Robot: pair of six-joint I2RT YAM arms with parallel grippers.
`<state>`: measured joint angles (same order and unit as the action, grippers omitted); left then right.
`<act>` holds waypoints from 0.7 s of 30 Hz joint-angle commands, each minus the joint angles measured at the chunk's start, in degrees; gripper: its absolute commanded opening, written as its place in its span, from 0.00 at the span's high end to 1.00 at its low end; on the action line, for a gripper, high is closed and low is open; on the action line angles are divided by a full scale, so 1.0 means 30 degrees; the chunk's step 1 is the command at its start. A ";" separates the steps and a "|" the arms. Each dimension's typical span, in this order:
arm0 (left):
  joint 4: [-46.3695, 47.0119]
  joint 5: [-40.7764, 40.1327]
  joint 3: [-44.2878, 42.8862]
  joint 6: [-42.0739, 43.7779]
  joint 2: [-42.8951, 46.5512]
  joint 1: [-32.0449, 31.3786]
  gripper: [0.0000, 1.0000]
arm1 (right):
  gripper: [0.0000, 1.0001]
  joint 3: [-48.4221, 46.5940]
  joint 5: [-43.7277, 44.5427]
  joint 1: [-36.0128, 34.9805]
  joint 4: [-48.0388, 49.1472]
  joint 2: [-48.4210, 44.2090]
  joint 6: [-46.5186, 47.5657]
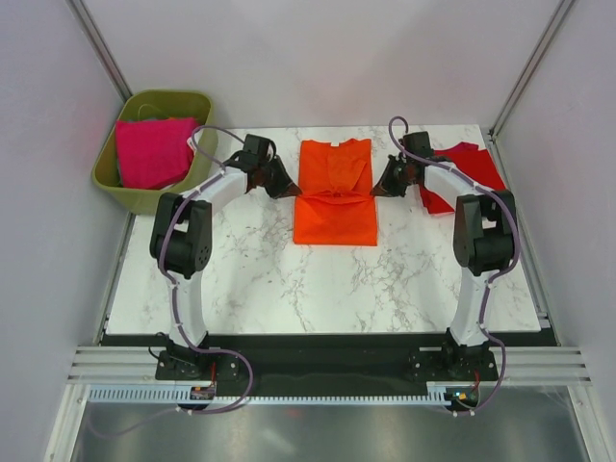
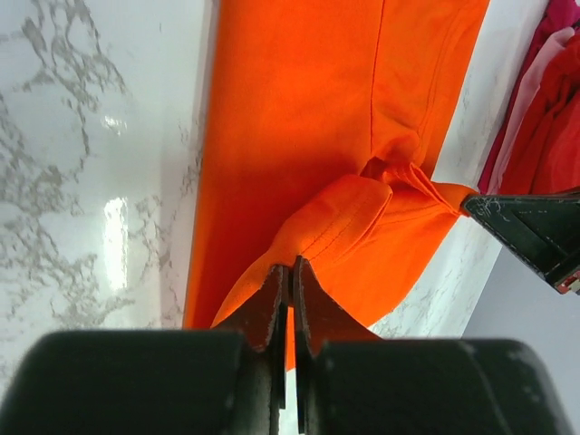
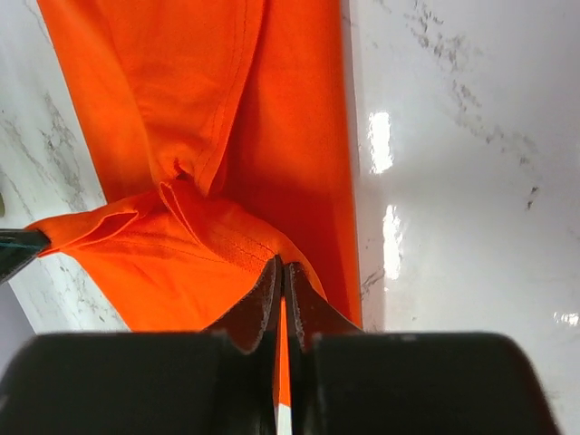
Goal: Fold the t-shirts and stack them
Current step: Fold the tshirt
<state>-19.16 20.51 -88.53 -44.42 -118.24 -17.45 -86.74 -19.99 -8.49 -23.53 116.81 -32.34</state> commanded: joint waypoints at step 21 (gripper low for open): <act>0.2898 -0.0128 0.8852 0.1595 0.6684 -0.0509 0.31 | 0.45 0.9926 -0.0954 0.0077 0.4327 -0.7033 0.0582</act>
<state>-15.18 20.97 -66.04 -41.43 -102.48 -17.91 -60.03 -20.93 -7.75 -14.85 97.23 -32.25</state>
